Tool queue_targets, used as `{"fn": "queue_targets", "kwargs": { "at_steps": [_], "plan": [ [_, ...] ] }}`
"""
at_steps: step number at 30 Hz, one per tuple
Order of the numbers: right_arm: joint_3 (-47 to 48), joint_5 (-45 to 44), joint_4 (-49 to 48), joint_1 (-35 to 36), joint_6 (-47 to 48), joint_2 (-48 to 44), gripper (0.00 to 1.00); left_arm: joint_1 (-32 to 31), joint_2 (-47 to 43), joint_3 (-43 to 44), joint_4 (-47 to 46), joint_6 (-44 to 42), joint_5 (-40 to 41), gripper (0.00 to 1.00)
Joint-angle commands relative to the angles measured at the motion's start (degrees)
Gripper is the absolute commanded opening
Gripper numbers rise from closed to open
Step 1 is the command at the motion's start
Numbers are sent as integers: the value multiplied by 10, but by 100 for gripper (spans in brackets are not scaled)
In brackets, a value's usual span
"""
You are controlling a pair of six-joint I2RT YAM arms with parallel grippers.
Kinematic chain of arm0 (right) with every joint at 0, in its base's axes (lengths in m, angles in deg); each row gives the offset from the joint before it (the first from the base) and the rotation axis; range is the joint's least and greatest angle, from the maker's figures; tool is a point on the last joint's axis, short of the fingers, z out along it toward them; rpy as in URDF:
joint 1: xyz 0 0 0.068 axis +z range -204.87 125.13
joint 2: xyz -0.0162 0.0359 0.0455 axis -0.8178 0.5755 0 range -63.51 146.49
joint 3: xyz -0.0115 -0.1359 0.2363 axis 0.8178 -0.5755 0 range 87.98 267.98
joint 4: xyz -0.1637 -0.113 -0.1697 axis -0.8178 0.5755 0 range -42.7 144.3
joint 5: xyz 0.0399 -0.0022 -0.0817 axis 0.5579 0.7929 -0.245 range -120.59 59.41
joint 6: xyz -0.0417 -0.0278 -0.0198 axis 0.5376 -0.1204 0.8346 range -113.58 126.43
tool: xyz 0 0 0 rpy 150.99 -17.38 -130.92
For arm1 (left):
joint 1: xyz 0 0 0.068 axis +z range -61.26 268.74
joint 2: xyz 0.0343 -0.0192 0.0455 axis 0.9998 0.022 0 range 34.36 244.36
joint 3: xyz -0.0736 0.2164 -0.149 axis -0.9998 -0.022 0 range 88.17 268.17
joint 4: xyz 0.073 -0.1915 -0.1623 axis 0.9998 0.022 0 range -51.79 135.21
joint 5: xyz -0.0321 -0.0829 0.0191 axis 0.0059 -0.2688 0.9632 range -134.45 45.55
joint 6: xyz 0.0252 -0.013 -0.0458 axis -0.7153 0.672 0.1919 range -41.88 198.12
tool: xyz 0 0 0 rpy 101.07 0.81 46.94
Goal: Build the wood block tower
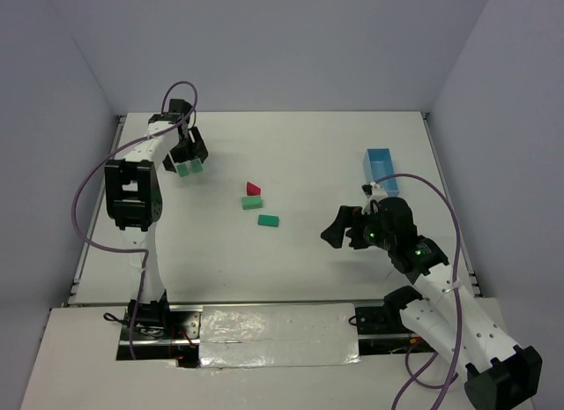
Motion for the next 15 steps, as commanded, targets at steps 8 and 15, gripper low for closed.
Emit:
{"fn": "queue_targets", "kwargs": {
  "at_steps": [8,15],
  "plan": [
    [-4,12,-31,3,12,2,99,9,25,31,-6,-14,-4,100],
    [-5,13,-31,2,12,2,99,10,36,40,-8,-18,-5,99]
  ]
}}
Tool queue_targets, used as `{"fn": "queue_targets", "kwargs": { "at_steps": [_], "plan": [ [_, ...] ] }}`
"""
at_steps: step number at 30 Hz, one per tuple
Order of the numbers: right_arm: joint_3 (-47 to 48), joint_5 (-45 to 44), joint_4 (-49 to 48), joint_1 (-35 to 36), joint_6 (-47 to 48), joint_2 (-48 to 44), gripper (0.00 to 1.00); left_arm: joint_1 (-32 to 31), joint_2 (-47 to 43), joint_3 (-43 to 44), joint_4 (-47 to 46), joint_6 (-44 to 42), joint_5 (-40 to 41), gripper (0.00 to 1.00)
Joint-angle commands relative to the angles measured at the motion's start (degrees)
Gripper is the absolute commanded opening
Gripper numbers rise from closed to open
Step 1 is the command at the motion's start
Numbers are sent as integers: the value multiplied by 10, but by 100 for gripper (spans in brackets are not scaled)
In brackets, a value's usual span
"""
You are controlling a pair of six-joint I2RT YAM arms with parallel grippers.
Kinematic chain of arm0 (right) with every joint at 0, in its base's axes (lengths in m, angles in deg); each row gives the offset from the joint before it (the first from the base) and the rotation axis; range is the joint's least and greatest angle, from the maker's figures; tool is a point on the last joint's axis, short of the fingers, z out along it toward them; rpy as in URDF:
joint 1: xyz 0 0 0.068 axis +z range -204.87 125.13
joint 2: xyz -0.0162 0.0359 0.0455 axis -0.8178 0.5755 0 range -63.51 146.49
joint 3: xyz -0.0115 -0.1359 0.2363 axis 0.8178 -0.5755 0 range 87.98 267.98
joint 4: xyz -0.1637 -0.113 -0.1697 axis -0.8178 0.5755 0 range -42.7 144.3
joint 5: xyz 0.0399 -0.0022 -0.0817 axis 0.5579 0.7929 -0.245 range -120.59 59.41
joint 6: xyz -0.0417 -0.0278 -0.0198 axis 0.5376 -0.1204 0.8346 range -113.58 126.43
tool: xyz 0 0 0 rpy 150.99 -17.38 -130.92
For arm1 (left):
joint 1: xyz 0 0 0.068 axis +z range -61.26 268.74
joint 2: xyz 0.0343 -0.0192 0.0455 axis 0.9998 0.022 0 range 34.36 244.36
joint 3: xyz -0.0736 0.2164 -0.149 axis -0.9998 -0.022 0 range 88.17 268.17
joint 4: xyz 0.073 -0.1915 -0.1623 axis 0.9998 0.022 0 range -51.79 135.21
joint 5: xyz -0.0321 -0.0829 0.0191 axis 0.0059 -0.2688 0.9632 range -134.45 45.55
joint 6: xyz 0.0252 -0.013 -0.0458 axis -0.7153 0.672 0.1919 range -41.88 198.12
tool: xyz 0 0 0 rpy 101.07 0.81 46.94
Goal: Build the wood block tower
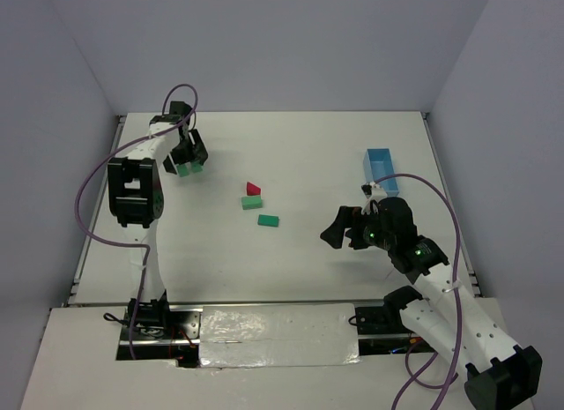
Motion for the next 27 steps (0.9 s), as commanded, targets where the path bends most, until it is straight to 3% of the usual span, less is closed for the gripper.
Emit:
{"fn": "queue_targets", "kwargs": {
  "at_steps": [1,10,16,19,27],
  "plan": [
    [-5,6,-31,1,10,1,99,4,7,29,-3,-18,-1,100],
    [-5,7,-31,2,10,1,99,6,12,31,-9,-24,-7,100],
    [-6,8,-31,3,10,0,99,8,16,31,-10,-25,-11,91],
    [-6,8,-31,3,10,1,99,8,15,30,-13,-26,-15,81],
    [-6,8,-31,2,10,0,99,8,12,19,-18,-23,-20,80]
  ]
}}
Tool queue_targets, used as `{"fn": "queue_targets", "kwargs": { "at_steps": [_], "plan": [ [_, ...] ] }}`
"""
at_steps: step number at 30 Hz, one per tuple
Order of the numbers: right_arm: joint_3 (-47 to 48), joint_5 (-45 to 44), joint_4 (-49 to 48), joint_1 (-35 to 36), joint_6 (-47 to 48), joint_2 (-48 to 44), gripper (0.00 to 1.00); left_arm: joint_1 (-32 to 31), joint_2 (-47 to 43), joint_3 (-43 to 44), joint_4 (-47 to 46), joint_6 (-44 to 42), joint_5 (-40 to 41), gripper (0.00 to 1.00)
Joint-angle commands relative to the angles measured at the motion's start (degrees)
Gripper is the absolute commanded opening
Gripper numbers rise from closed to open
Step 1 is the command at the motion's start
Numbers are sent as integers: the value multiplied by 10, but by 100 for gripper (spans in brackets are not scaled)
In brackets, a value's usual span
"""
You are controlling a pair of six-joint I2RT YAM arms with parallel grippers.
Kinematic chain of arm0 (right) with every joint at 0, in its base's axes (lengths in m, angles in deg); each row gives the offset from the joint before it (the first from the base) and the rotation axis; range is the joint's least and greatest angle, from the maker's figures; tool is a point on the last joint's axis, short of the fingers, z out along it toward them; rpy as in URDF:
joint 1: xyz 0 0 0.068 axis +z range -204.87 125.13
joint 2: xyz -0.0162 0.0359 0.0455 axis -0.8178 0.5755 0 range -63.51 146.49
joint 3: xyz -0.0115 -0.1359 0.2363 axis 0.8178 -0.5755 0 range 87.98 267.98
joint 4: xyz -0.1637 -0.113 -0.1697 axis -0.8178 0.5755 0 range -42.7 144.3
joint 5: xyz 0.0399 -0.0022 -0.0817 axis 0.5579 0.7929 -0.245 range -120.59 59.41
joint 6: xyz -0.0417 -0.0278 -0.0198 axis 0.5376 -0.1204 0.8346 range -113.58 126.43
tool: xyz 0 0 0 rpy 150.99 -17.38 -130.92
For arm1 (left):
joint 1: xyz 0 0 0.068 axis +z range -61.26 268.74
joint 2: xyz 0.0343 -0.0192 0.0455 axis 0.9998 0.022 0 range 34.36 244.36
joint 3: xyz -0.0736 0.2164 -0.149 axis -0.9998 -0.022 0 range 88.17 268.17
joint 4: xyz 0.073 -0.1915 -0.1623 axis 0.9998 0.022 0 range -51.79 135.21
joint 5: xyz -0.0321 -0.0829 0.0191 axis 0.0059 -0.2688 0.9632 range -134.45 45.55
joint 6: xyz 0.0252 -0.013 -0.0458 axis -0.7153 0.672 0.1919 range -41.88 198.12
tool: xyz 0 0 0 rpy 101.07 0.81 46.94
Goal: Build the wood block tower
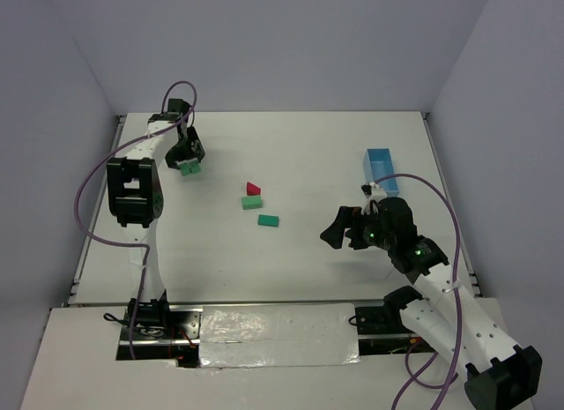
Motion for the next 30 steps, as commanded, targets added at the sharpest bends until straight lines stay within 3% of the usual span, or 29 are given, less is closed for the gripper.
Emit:
{"fn": "queue_targets", "kwargs": {
  "at_steps": [1,7,11,15,18,19,22,30],
  "plan": [
    [-6,5,-32,3,10,1,99,3,8,4,-10,-9,-9,80],
    [-6,6,-31,3,10,1,99,3,8,2,-13,-10,-18,80],
    [-6,6,-32,1,10,0,100,3,4,-2,-18,-12,-22,70],
    [-6,6,-32,2,10,0,100,3,0,-8,-17,-8,-21,68],
    [-6,6,-33,3,10,0,100,3,-7,-12,-12,-3,-15,80],
    [-6,6,-32,2,10,0,100,3,-11,-15,-15,-2,-17,94],
    [-6,6,-32,3,11,0,100,3,-27,-26,-28,2,-21,100],
    [-6,7,-33,3,10,0,100,3,-33,-16,-33,-8,-35,100]
  ]
}}
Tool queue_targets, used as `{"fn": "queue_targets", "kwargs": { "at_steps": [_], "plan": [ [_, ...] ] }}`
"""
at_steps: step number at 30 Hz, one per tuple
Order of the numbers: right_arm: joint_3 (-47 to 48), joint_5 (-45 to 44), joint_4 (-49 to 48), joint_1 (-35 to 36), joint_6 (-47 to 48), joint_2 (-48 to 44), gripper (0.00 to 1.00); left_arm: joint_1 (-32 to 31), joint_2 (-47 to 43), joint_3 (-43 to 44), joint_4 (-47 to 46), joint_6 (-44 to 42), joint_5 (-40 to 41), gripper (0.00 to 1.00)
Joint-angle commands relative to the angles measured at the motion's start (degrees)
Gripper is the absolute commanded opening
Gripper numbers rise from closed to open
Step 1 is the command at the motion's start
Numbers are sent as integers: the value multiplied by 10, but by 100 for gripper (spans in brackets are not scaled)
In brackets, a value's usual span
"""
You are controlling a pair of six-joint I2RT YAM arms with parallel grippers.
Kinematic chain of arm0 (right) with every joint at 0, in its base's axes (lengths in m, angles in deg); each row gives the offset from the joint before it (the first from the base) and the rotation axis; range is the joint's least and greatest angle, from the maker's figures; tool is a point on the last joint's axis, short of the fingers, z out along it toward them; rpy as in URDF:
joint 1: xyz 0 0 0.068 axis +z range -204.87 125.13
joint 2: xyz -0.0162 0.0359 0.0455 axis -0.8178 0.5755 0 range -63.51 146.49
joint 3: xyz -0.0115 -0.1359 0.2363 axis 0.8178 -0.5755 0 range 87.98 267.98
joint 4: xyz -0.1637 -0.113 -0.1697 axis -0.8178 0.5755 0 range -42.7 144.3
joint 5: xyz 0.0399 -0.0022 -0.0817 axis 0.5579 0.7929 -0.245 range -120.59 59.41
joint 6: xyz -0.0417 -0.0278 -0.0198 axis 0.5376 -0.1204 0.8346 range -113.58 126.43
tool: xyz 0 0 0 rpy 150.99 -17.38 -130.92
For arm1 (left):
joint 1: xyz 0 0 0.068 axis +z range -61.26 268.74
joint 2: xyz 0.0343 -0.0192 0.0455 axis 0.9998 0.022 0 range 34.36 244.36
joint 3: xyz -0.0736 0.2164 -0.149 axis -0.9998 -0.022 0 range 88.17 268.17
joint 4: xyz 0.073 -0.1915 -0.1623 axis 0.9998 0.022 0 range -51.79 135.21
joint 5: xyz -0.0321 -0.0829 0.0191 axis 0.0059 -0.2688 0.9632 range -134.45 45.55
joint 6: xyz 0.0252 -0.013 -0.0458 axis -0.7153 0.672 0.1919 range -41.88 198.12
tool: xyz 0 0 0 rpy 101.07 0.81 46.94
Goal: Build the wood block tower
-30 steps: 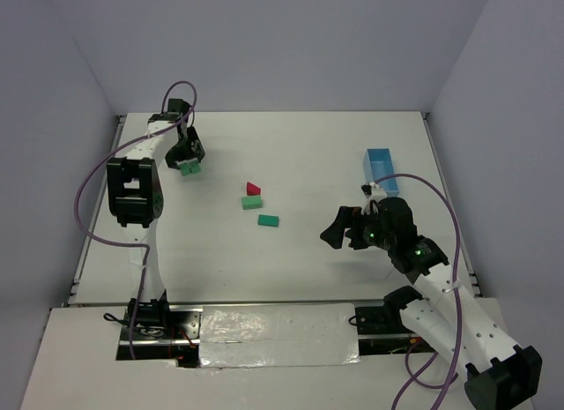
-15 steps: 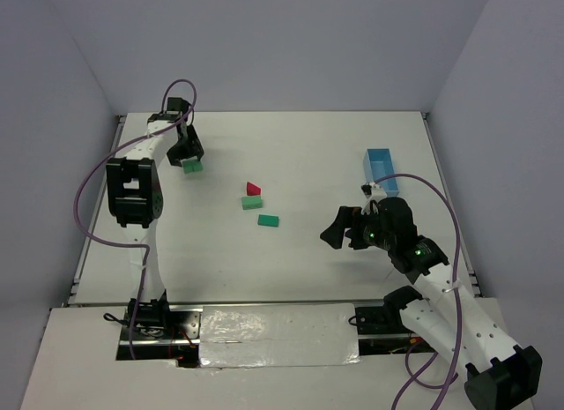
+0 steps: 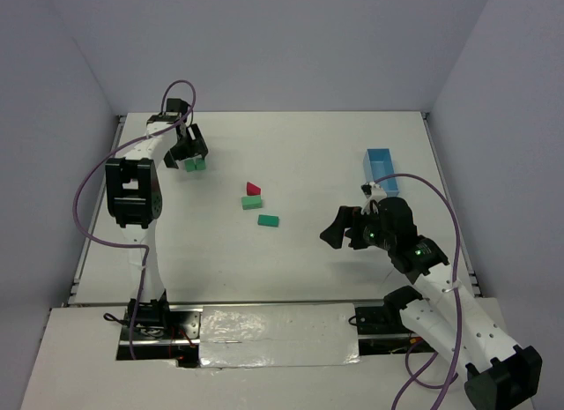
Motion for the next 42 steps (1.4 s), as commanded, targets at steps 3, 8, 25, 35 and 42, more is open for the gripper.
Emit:
{"fn": "queue_targets", "kwargs": {
  "at_steps": [3,8,25,35,42],
  "plan": [
    [-7,5,-31,2,11,0,100,1,-12,15,15,-12,-20,99],
    [-7,6,-32,3,11,5,100,1,-43,-28,-20,-3,-18,99],
    [-6,7,-31,3,11,7,100,-7,-1,21,5,-22,-14,94],
    [-6,6,-30,2,10,11,100,-7,21,46,20,-36,-23,86],
    [-6,7,-32,1,10,12,100,-7,41,67,32,-55,-38,88]
  ]
}}
